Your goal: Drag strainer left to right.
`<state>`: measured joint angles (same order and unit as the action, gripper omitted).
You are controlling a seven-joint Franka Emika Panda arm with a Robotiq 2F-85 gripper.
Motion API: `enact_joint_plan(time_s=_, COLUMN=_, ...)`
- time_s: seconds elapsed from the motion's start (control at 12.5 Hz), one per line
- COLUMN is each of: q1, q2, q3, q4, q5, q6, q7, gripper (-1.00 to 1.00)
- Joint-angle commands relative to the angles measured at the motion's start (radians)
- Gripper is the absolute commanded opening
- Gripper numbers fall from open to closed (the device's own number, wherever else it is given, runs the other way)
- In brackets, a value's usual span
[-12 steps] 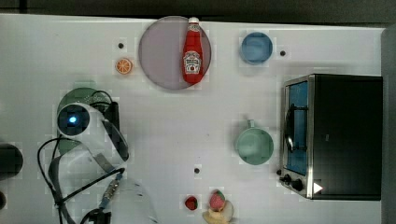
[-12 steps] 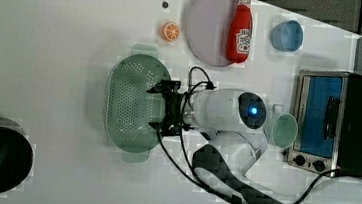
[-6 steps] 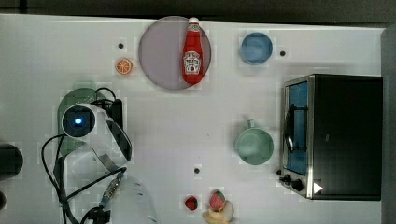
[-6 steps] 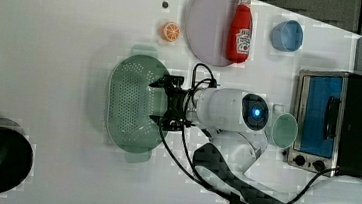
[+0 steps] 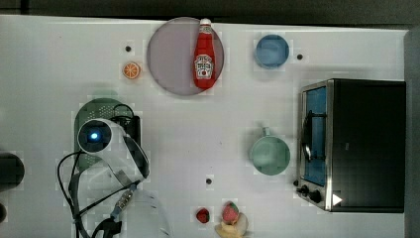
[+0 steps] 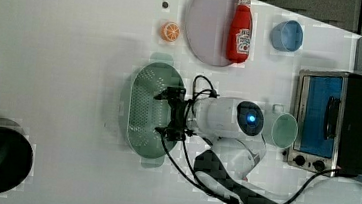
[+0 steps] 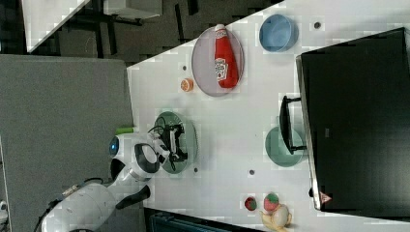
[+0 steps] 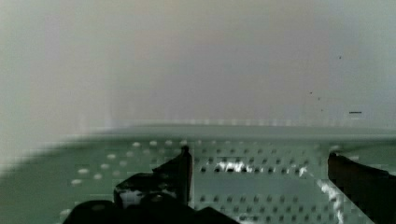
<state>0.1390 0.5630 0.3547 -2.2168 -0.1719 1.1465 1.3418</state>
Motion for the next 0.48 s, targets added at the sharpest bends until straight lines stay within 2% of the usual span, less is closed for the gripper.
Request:
enact_joint_plan(time_s=0.08, q1=-0.073, q2=-0.052, q3=-0.014, q4=-0.035, q5=0.001, q6=0.015, q7=0.012, gripper=1.00)
enact_joint_plan(time_s=0.48, q1=-0.153, q2=-0.100, q3=-0.016, q4=-0.106, q5=0.001, q6=0.015, q7=-0.072, gripper=1.00)
